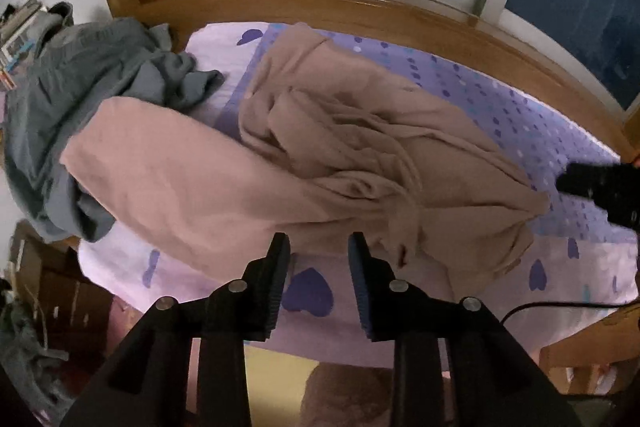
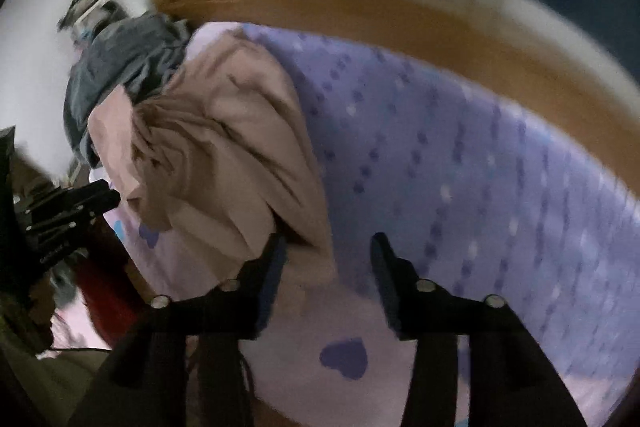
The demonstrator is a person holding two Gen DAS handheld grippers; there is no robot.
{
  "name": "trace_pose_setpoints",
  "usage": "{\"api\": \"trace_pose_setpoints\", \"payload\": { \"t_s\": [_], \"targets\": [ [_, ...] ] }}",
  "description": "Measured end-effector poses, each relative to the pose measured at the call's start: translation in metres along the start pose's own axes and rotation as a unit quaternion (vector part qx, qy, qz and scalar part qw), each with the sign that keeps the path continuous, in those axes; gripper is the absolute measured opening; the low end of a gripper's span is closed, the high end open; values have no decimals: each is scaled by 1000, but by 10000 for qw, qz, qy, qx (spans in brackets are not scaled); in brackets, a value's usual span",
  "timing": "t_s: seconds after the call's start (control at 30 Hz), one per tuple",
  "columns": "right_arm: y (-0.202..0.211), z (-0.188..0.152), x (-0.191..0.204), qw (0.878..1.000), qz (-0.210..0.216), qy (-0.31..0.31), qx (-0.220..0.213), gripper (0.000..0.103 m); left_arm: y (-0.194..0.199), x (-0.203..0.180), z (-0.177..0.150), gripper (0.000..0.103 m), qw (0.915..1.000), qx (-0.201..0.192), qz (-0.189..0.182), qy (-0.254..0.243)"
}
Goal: Fold clothes
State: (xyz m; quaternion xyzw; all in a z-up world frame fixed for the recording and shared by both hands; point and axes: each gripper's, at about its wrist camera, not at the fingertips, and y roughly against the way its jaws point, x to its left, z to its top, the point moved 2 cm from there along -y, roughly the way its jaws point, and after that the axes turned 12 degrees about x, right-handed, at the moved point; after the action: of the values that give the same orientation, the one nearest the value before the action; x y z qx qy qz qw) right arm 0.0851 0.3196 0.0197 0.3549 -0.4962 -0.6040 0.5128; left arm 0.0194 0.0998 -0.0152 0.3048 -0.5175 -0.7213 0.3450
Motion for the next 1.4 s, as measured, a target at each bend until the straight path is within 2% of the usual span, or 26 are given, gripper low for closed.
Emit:
{"api": "trace_pose_setpoints", "payload": {
  "t_s": [0.07,0.17,0.23,0.37,0.57,0.63,0.73,0.77,0.87,1.0,1.13,1.2,1.27,1.4],
  "targets": [
    [-4,19,22,9994,-173,295,-67,57,-9,6,4,32,9997,163,-198,31],
    [-26,54,62,9961,-41,877,17,57,-27,11,10,32,9981,282,-543,25],
    [-46,75,78,9948,-33,1009,144,57,-43,16,13,32,9974,351,-618,108],
    [-90,110,94,9934,-60,1047,465,57,-53,14,16,32,9985,275,-451,108],
    [-129,123,94,9923,-90,921,818,57,-69,12,21,32,9996,160,-201,108],
    [-134,122,89,9934,54,780,834,49,-74,11,23,30,9998,121,-118,108],
    [-127,114,78,9961,267,541,637,24,-81,10,25,19,9999,63,0,114],
    [-120,110,73,9968,366,464,529,16,-79,10,25,11,9999,37,-25,162],
    [-90,94,54,9977,633,196,173,6,-66,2,25,7,9997,-147,-15,197],
    [-34,61,21,9967,684,-139,-417,6,-38,-25,26,7,9977,-614,262,-118],
    [16,23,-18,9940,532,-517,-798,6,-8,-58,34,5,9945,-872,-181,-550],
    [36,2,-39,9921,444,-755,-903,6,0,-81,37,5,9915,-974,-249,-821],
    [49,-22,-70,9877,433,-1171,-939,6,1,-100,38,5,9888,-963,-356,-1080],
    [51,-70,-128,9763,202,-2007,-787,6,-16,-123,31,5,9885,-604,-437,-1317]
  ]
}}
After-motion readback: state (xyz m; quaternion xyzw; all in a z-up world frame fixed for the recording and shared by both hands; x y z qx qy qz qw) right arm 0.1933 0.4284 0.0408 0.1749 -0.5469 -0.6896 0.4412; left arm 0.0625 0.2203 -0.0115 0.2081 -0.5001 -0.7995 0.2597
